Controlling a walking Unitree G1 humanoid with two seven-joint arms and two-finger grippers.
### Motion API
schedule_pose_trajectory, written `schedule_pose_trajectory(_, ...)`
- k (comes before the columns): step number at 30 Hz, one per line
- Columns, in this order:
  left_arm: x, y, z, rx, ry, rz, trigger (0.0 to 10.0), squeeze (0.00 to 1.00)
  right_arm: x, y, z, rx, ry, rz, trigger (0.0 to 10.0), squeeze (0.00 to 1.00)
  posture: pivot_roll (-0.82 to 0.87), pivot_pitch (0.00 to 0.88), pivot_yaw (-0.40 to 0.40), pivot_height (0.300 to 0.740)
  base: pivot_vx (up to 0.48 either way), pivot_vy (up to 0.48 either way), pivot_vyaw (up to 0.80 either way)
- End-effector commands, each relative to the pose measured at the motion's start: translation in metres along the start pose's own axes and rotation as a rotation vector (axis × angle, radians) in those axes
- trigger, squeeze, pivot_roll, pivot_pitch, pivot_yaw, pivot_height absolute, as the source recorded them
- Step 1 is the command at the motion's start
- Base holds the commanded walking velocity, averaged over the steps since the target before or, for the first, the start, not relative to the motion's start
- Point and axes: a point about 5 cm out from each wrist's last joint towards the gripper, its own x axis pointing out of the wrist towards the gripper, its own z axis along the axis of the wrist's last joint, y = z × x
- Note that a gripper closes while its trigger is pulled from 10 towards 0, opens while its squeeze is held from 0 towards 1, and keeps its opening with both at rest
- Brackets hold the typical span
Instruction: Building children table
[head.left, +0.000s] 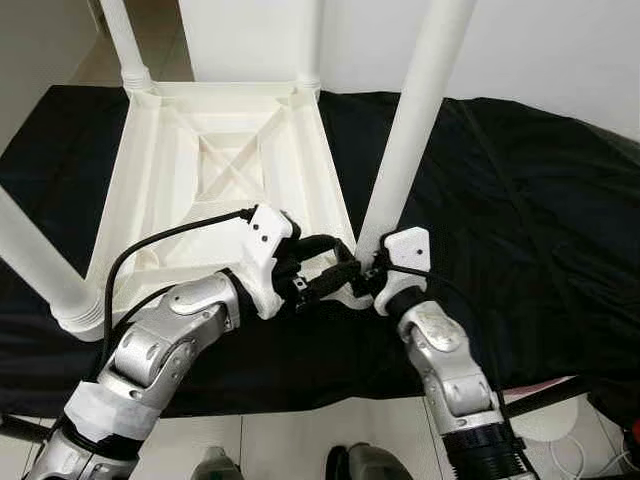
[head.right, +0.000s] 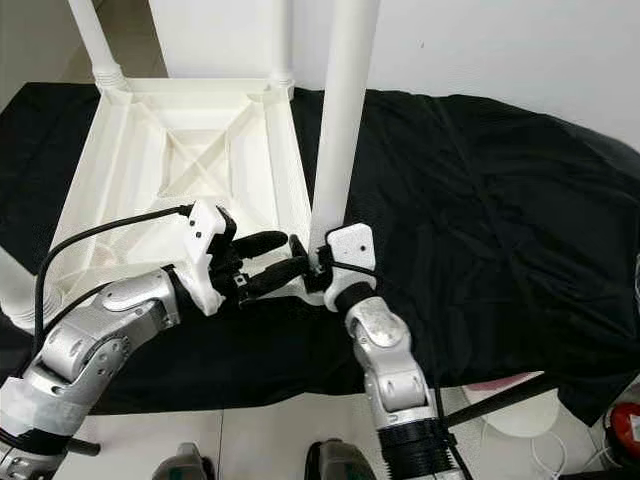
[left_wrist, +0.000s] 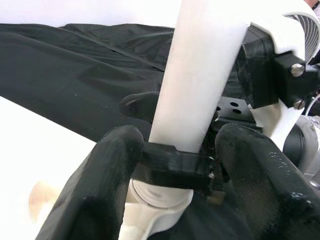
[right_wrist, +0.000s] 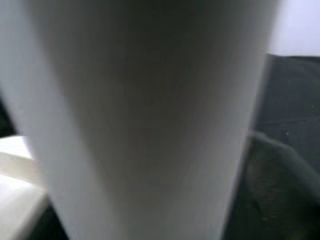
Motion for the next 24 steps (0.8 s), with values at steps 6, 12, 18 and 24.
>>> schedule_pose_trajectory(6,-0.001,-0.007,0.001,-0.001,0.005,-0.081,10.0,0.00,-0.004,-0.012,-0.005,-0.034,0.031,0.214,10.0,0.00,0.05,0.037,-0.027,0.740,0.000,0.000,0.00)
schedule_pose_trajectory(12,-0.005,-0.013,-0.006,-0.007,0.036,-0.104,10.0,0.00,0.003,-0.017,-0.006,-0.055,0.043,0.390,10.0,0.00,0.05,0.033,-0.028,0.740,0.000,0.000,0.00)
schedule_pose_trajectory(18,-0.007,-0.016,-0.009,-0.017,0.044,-0.114,10.0,0.00,0.014,-0.017,-0.009,-0.084,0.061,0.500,2.8,0.00,0.06,0.029,-0.030,0.740,0.000,0.000,0.00)
schedule_pose_trajectory(24,-0.008,-0.016,-0.009,-0.017,0.048,-0.107,10.0,0.00,0.019,-0.022,-0.012,-0.087,0.086,0.566,0.0,0.00,0.08,0.027,-0.039,0.740,0.000,0.000,0.00)
